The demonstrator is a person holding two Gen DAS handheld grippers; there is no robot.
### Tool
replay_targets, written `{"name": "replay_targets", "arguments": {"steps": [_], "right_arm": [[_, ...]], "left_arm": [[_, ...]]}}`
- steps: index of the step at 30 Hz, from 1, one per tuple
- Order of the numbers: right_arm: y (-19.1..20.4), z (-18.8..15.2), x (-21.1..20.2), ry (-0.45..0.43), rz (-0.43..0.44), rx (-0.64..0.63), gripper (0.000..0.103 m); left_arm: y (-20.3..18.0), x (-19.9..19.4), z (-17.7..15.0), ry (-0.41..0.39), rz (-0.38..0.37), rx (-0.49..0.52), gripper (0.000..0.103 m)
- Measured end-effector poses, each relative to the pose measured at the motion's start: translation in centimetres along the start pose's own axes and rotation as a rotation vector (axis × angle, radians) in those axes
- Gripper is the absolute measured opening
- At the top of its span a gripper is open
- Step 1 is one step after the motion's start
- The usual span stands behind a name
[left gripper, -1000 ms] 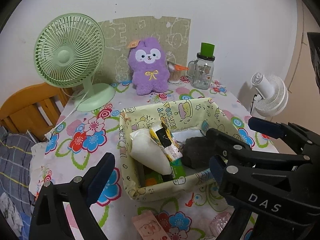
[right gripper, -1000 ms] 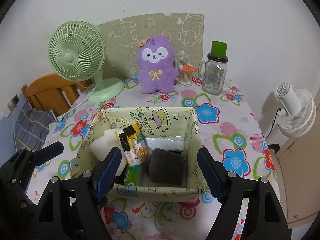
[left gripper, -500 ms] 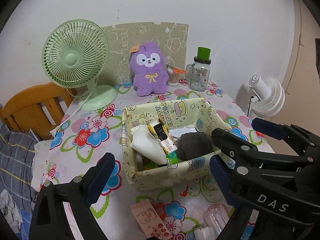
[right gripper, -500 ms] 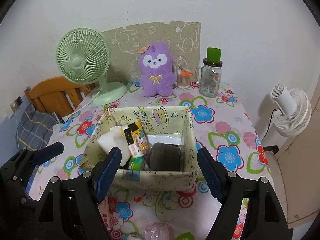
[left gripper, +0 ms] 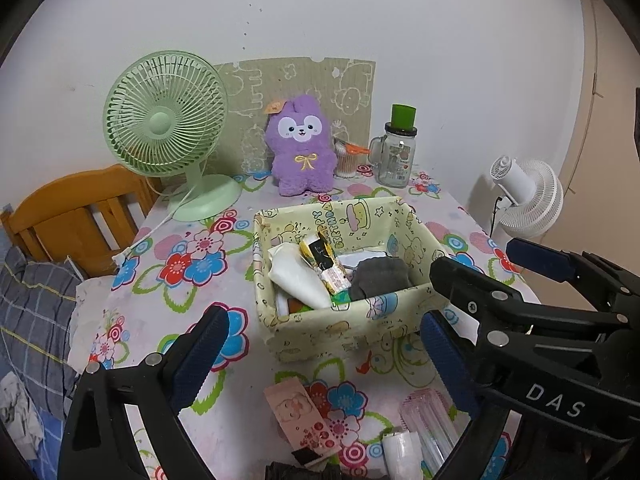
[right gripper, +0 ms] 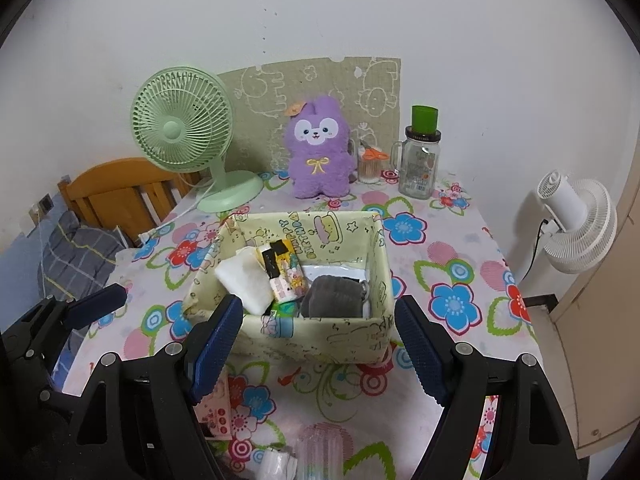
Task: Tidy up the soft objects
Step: 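Pull both open tools back out of the fabric box, then move the left tool to the black umbrella while the right tool approaches the clear tube pack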
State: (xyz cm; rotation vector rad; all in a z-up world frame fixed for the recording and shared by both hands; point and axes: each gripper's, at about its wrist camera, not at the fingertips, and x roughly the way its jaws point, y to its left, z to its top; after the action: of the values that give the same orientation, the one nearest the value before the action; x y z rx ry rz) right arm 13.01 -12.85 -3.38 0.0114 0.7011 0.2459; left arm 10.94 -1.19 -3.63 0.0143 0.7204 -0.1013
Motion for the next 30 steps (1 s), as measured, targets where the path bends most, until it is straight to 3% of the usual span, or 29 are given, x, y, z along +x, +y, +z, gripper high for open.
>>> {"name": "replay_targets", "arguments": {"steps": [30], "right_arm": [[0.6, -3.6, -3.5, -0.042, 0.004, -0.018, 0.081]], "left_arm": [[-0.4, -3.1, -3.3, -0.014, 0.013, -0.002, 0.102]]}}
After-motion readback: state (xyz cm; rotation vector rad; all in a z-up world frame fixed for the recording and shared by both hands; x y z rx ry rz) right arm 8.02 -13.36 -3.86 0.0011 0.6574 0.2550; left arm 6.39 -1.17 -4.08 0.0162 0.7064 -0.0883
